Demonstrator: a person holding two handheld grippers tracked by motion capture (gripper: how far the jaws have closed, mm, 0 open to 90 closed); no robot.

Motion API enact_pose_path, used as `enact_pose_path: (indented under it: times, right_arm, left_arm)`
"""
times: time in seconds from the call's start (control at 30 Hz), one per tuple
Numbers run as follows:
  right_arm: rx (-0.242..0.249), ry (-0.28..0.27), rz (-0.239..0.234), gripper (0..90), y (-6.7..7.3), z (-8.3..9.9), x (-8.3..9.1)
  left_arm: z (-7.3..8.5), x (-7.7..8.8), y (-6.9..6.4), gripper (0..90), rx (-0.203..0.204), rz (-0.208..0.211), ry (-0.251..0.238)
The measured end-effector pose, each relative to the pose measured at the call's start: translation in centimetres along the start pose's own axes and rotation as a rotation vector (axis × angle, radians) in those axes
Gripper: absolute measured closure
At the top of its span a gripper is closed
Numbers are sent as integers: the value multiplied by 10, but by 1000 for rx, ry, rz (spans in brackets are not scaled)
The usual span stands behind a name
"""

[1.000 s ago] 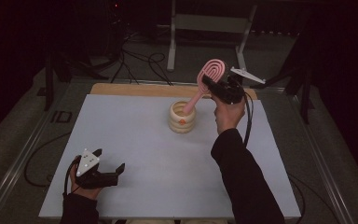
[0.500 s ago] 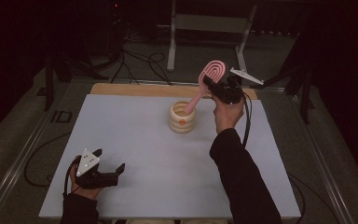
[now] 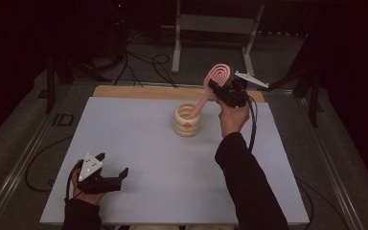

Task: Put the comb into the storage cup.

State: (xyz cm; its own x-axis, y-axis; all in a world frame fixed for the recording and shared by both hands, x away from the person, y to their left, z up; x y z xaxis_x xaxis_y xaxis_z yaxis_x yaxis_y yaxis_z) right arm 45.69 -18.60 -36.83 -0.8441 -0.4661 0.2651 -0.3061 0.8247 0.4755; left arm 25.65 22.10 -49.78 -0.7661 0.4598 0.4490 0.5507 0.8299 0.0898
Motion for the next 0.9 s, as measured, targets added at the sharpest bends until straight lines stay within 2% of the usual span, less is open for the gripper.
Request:
enact_pose_path:
  times: [0.33,0.9]
  right_arm:
    - [-8,3,2,636,-1,4,-4]
    - [3,34,8,635,2,22,-17]
  left_arm:
    - [0,0,0,8,0,-1,-1]
    - [0,1,0,8,-1,-1,-1]
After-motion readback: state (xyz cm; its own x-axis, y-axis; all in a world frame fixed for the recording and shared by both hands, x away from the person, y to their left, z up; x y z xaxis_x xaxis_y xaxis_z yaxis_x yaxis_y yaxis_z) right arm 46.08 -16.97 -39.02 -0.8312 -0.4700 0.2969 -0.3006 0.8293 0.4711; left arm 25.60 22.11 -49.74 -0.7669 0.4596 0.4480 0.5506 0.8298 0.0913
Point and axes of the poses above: each handheld gripper's, and its own axes: x roughly backward along the jaws, z roughly out of its underside, y roughly to its left, the point moved 1 cm from there along -x, roughly forward along the jaws, and after that the axes turned 7 degrees about -x, right-handed, at the moved point
